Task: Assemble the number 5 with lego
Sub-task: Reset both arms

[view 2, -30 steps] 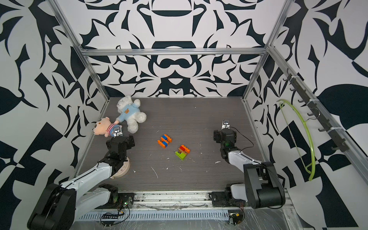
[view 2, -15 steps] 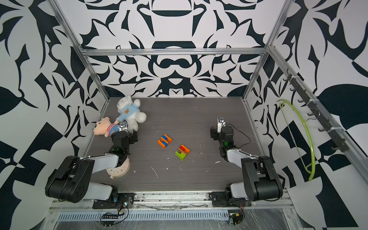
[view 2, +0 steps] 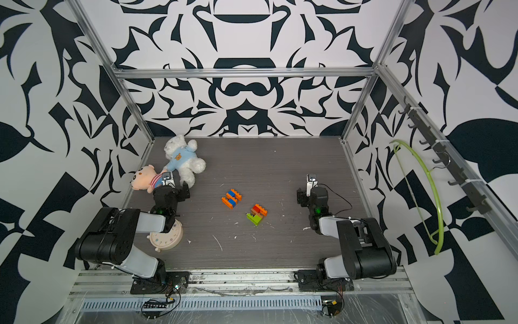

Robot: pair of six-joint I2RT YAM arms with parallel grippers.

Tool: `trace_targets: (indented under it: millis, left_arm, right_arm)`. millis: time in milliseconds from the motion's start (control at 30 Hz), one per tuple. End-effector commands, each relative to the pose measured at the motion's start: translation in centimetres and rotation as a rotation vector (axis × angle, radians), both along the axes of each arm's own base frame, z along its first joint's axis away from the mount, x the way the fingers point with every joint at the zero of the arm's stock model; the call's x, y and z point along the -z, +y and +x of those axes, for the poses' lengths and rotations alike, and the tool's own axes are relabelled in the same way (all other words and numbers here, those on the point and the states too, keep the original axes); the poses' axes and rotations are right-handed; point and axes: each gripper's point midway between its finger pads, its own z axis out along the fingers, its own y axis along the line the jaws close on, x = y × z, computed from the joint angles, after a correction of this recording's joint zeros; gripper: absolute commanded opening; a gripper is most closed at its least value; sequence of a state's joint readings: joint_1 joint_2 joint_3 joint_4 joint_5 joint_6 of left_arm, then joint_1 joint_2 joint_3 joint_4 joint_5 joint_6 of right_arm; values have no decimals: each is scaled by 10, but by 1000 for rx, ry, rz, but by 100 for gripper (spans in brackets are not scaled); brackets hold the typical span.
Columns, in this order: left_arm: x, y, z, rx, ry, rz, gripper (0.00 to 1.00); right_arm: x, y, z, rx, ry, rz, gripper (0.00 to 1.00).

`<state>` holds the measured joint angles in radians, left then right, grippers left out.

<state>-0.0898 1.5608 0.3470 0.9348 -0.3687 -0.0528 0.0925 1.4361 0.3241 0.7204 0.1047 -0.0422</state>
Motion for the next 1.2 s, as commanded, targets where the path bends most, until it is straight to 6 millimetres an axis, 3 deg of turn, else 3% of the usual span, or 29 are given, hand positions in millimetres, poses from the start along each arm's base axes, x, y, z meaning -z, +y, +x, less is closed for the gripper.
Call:
trace_targets:
  millis: [0, 267, 800, 933, 1167]
  left_arm:
    - [-6, -1, 5, 11, -13, -36, 99]
    - [-6, -1, 4, 9, -18, -37, 99]
    - [-6, -1, 4, 10, -18, -38, 99]
    - [-6, -1, 4, 9, -18, -38, 99]
    - [-6, -1, 4, 10, -20, -37, 99]
  right_arm:
    - [-21, 9, 17, -56, -100, 7, 83]
    - [-7, -3, 24, 3, -73, 34, 86]
    - [-7, -13, 26, 57, -64, 42, 87]
    - [-6, -16, 26, 57, -64, 68, 92]
    - [-6, -19, 25, 71, -65, 58, 90]
